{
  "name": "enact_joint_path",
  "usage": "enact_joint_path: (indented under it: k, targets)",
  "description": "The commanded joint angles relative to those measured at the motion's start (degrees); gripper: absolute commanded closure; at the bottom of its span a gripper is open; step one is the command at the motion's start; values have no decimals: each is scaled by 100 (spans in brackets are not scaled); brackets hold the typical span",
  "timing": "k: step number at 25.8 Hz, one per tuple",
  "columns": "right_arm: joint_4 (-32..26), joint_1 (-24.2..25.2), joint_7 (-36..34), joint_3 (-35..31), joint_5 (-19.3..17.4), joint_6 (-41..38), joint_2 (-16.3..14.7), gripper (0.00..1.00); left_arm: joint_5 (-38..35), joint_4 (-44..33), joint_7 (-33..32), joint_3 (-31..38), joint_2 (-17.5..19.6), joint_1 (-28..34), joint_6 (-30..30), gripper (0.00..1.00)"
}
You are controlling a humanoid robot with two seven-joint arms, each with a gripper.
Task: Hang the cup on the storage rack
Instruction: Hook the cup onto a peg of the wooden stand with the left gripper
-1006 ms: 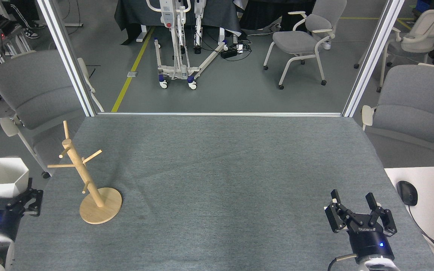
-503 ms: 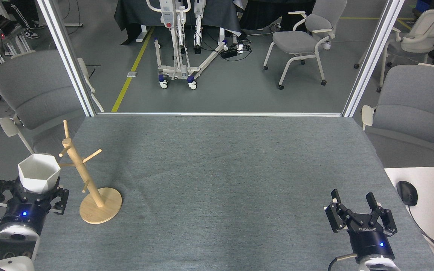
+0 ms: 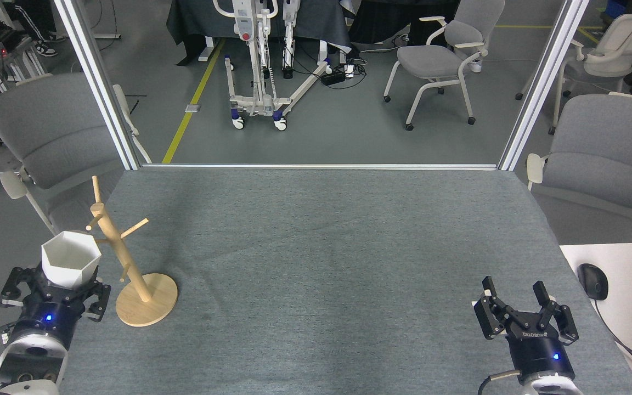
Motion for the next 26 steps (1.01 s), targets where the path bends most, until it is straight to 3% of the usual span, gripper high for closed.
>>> enact_joint_path:
  k: [1,4,5,6,8,19,26]
  targets:
    - [-3,0,-1,2,8,-1,6,1,-12,0,18,-182,13,180,-8,100]
    - [-3,0,-1,2,0,-1,15,1,-12,0,10,-218,-4,207,0,100]
    - [-3,0,-1,2,0,-1,15,1,-4,9,1,-218,-4,207,0,87]
    - [5,0,-1,2,0,-1,15,1,-3,9,1,-218,-13,198,9,65]
    - [-3,0,-1,2,0,-1,15,1,-3,26,27,-209,-22,180,88,4]
    - [14,9,-1,2,9,-1,24,1,49,132,440,-270,-426,189,282,1]
    - [410,-149,-1,19,17,-10,-3,1,49,923,686,-270,-751,198,290,1]
